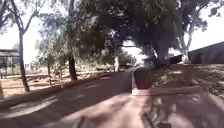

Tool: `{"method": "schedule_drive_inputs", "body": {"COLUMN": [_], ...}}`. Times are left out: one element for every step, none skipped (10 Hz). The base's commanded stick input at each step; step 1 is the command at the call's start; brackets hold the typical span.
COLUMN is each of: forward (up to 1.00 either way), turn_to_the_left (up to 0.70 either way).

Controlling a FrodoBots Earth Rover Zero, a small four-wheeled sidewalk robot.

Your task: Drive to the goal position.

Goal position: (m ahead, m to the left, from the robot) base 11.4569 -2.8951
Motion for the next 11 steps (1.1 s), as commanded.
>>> {"method": "schedule_drive_inputs", "body": {"forward": [0.66, 0.66, 0.66, 0.66, 0.66, 0.68, 0.69, 0.69, 0.69, 0.69, 0.69], "turn_to_the_left": [0.0, 0.0, 0.0, 0.0, 0.0, 0.0, 0.0, 0.0, 0.0, 0.0, 0.0]}}
